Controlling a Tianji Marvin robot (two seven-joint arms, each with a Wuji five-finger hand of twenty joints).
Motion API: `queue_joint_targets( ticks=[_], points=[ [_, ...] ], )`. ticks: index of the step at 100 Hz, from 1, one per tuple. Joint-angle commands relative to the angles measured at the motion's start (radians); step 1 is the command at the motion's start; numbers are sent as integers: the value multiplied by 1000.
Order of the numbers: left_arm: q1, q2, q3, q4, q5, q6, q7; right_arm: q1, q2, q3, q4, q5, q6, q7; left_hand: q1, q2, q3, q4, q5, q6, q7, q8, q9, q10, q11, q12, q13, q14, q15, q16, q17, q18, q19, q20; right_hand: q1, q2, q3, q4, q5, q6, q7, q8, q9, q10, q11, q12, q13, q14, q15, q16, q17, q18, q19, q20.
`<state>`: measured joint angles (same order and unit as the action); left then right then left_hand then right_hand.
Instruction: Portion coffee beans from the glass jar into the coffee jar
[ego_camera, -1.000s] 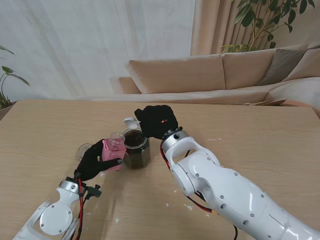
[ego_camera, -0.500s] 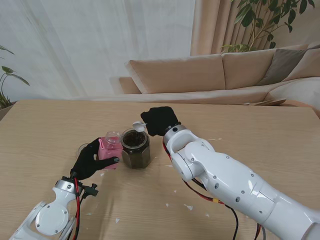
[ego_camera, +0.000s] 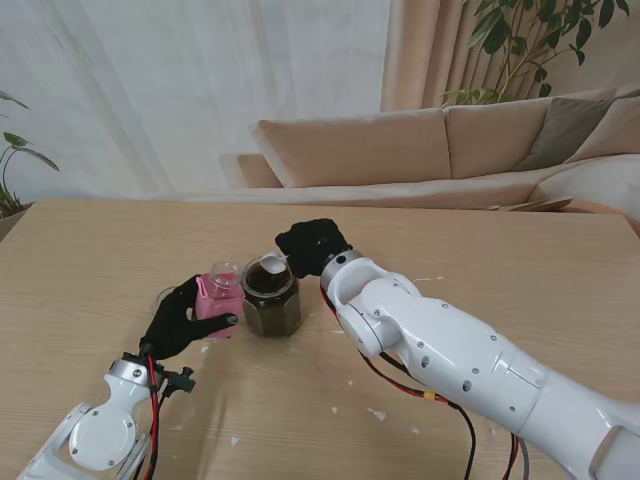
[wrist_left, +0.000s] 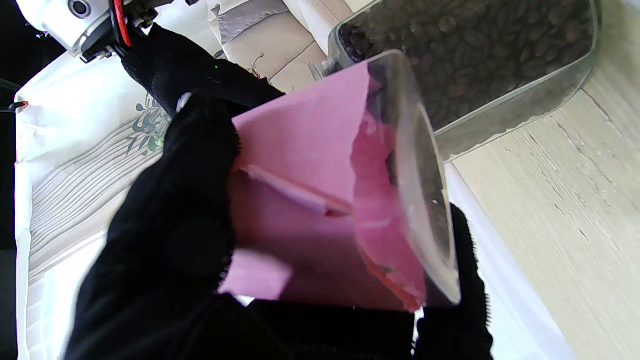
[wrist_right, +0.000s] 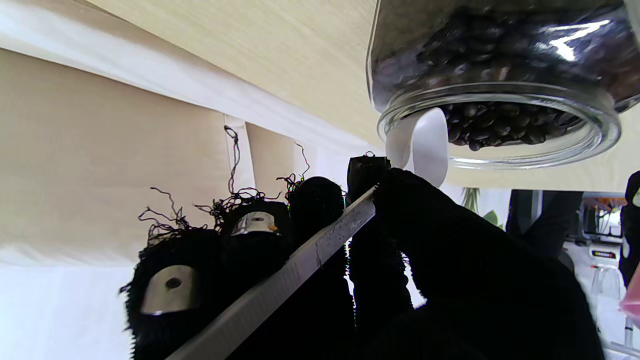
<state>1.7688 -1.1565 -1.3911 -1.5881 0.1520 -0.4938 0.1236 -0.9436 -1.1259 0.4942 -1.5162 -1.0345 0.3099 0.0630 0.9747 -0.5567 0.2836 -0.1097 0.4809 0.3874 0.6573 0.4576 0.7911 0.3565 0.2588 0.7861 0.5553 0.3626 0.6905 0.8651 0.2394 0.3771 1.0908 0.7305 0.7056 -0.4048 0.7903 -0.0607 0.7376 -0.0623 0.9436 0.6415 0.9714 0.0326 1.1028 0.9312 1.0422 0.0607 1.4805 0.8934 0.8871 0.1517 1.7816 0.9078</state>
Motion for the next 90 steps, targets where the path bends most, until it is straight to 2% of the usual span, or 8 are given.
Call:
queue_joint_targets(
  ticks=[1, 23, 42, 57, 90],
  points=[
    [8, -4, -1, -7, -2, -6, -16, 5, -2, -7, 1, 1, -10, 28, 283, 166, 247, 12, 69, -207, 194, 61, 62, -129, 107, 69, -13, -19, 4, 3, 5, -21, 5, 8, 20, 21, 17, 44, 15, -35, 31, 12, 26, -39, 29, 21, 25, -8, 21, 15, 21, -37, 193, -10],
    [8, -4, -2, -6, -2, -9, -17, 12, 2, -9, -10, 37, -35, 70, 283, 165, 248, 12, 70, -206, 194, 61, 62, -129, 107, 69, -13, -20, 3, 3, 5, -21, 5, 8, 21, 22, 16, 46, 16, -37, 32, 12, 26, -39, 29, 22, 23, -10, 20, 15, 21, -37, 194, -11],
    [8, -4, -2, -5, -2, -10, -16, 15, 3, 1, -27, 115, -41, 121, 283, 165, 249, 12, 69, -206, 194, 61, 62, -129, 107, 69, -13, -19, 3, 3, 5, -21, 5, 8, 22, 24, 15, 47, 15, -37, 32, 13, 25, -38, 30, 23, 20, -12, 21, 16, 21, -37, 194, -11],
    [8, -4, -1, -4, -1, -9, -15, 18, 1, 11, -38, 198, -24, 158, 283, 165, 249, 12, 68, -205, 194, 60, 61, -129, 107, 69, -14, -20, 3, 3, 6, -20, 6, 8, 23, 25, 14, 48, 14, -31, 32, 14, 23, -35, 32, 24, 19, -10, 24, 17, 21, -37, 194, -11],
    [7, -5, -2, -2, 1, -10, -13, 20, 0, 34, -41, 313, 31, 201, 283, 164, 251, 11, 69, -205, 193, 60, 61, -130, 107, 68, -13, -19, 2, 3, 5, -22, 5, 7, 25, 24, 13, 50, 16, -26, 31, 13, 27, -33, 36, 26, 26, -8, 31, 19, 23, -37, 199, -10]
  ],
)
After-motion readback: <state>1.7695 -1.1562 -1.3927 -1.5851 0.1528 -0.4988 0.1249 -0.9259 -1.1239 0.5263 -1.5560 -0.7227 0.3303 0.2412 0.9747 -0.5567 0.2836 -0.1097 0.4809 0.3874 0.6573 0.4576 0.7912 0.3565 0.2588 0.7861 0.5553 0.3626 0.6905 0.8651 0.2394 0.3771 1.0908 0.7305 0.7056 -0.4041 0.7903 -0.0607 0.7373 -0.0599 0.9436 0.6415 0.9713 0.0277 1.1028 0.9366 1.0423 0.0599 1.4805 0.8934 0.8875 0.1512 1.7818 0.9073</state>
